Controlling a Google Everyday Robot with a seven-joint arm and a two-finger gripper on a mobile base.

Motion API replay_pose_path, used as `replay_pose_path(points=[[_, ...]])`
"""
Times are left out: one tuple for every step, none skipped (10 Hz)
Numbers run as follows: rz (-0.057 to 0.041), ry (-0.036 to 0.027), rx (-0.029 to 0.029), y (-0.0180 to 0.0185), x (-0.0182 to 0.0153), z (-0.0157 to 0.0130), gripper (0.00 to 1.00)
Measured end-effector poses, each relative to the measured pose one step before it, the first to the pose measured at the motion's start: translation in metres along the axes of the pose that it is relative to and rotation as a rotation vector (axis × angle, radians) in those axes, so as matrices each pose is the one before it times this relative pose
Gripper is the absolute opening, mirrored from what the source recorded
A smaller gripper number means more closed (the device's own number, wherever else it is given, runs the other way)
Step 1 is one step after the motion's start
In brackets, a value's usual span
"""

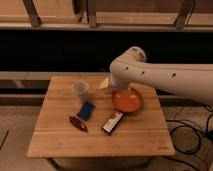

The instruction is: Drag the ceramic bowl in a circle

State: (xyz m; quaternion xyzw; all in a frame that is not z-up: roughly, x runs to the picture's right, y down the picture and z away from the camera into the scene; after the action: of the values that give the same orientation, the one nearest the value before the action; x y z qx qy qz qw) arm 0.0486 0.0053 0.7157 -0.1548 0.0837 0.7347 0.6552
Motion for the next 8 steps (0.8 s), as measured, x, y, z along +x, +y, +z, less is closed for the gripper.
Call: replay_pose_path(points=[[-0.00047,-0.00036,0.00021,0.00002,-0.00007,-0.00005,0.8],[-0.00696,-0.00434,0.00253,0.00025,-0.00086,-0.0006,0.8],[-0.01911,-0.00938,0.00526,-0.00096,-0.00264,0.00079,0.8],[-0.02934,-0.01624,0.00654,-0.00796,-0.00712,0.00306,0.8],[-0.01116,-0.0098,-0.00872,-0.00806,-0.00618,0.00326,0.8],[0.00336,-0.00685,-0.01944,-0.00583,-0.00501,0.003,0.8],[0.00695,-0.00334,-0.01729,-0.00495,-0.0027,0.00301,0.8],[0.0116,0.0087,-0.02445,-0.00724,0.00074,0.00816,0.8]])
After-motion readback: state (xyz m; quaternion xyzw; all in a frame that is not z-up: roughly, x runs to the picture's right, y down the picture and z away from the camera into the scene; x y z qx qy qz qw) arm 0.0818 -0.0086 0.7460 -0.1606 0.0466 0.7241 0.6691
